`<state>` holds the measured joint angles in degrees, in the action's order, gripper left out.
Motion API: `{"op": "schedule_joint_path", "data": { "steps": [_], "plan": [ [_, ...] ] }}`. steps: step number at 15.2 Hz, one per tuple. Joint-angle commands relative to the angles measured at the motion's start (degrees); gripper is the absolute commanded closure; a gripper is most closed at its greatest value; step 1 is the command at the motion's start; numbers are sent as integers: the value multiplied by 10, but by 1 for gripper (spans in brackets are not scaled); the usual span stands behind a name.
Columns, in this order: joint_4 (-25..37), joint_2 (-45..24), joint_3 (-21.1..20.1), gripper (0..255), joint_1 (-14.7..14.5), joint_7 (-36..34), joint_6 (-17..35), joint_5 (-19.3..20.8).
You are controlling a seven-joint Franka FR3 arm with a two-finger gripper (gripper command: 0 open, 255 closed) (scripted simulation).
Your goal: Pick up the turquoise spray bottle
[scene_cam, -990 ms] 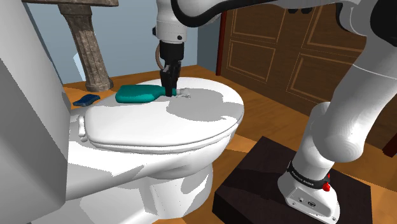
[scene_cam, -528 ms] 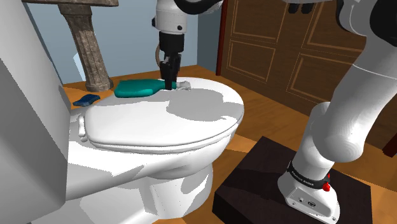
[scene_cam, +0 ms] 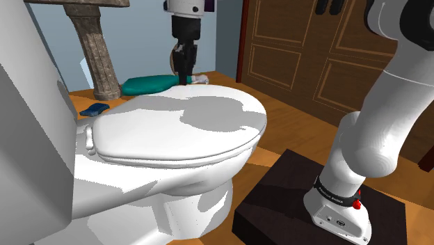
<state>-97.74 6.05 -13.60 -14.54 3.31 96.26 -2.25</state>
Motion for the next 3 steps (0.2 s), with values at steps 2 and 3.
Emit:
{"op": "schedule_joint_path", "data": {
  "steps": [2,3],
  "plan": [
    [22,-4,0,255,0,-2,-18,1],
    [22,-4,0,255,0,-2,-18,1]
  ]
}}
